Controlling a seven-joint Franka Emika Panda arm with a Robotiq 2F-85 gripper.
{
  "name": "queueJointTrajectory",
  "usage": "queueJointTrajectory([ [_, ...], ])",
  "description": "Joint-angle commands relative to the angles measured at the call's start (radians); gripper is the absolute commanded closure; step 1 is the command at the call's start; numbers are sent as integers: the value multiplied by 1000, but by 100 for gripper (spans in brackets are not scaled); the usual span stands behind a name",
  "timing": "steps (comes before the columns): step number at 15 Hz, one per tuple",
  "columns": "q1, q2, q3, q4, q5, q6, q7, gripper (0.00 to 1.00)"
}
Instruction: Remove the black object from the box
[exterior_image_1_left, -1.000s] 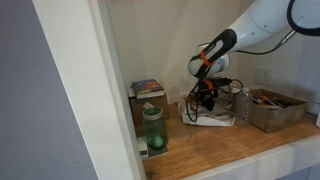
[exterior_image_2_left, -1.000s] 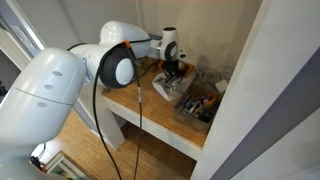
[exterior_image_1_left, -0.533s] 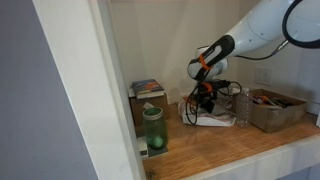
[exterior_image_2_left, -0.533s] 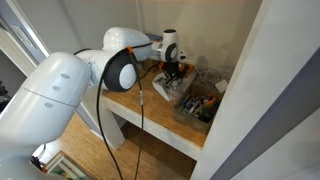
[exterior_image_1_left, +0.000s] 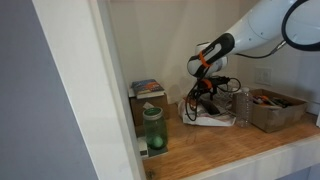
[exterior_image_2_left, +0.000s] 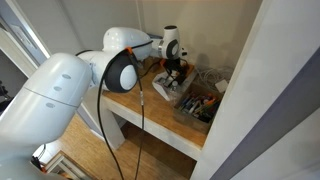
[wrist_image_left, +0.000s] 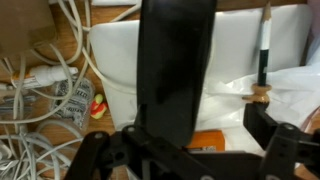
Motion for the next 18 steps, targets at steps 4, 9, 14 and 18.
queueJointTrajectory([
  [4,7,-29,-24,39,-40,-50,16,0],
  [9,25,-126,-28,-18,-51,-188,28,0],
  [14,15,-233,-14,-92,-76,-234,-94,0],
  [18,-23,-339,8,-209,-74,-224,-174,0],
])
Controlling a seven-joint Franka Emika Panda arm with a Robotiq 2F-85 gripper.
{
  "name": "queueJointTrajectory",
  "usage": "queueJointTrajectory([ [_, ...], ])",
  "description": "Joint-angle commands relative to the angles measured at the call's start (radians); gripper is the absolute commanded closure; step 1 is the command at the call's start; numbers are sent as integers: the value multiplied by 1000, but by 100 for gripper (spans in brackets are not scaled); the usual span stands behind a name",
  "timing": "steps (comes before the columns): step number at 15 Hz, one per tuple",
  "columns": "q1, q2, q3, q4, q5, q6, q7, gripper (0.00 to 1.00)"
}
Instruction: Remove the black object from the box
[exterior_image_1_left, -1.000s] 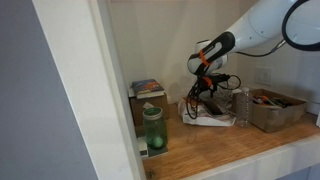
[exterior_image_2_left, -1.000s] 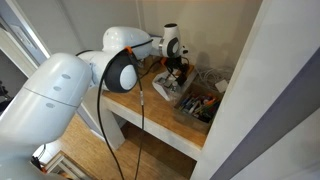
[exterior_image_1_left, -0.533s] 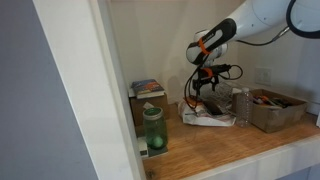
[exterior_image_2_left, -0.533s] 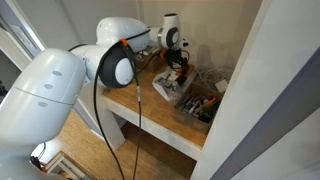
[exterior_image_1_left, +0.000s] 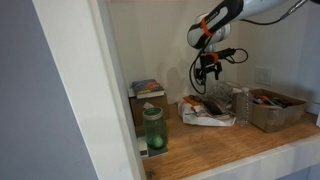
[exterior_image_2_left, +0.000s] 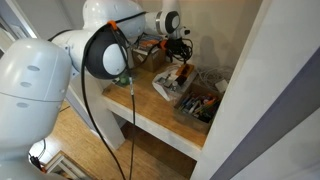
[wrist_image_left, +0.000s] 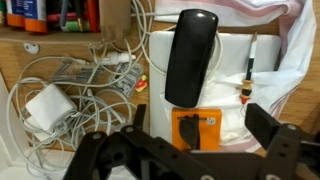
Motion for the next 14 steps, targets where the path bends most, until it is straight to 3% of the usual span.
queueJointTrajectory([
  [1,-34,-150,22,-192,-7,7,-65,0],
  [8,-69,-376,28,-507,-4,42,-122,0],
  [13,-84,-539,46,-739,20,132,-160,0],
  [14,-74,-433,35,-587,-1,66,-127,0],
])
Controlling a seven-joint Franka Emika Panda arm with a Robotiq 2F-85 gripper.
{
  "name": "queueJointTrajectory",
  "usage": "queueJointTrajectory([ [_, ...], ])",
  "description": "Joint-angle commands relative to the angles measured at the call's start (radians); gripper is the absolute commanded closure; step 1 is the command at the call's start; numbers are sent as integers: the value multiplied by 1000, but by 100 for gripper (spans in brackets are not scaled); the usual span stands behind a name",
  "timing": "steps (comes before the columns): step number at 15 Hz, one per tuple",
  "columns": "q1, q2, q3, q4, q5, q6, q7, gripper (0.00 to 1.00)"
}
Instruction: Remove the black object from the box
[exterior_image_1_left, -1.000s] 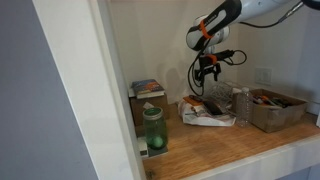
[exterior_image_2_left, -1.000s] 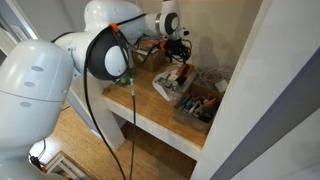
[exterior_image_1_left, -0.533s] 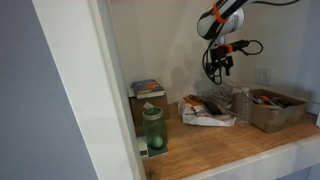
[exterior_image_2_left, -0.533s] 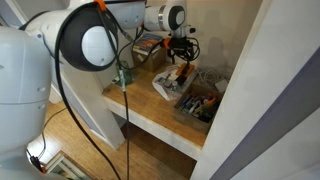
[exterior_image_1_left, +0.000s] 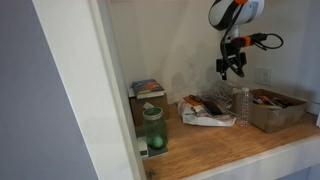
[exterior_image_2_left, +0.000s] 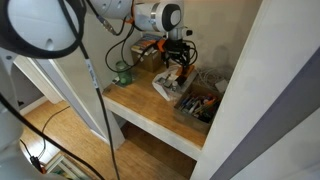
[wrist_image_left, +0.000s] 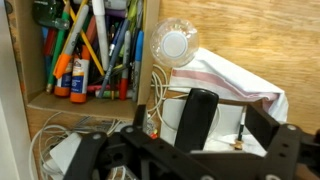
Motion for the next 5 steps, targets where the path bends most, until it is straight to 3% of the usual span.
queueJointTrajectory([
  [1,-11,-18,14,-21,-6,3,3,0],
  [5,-11,-8,14,-14,-6,2,3,0],
])
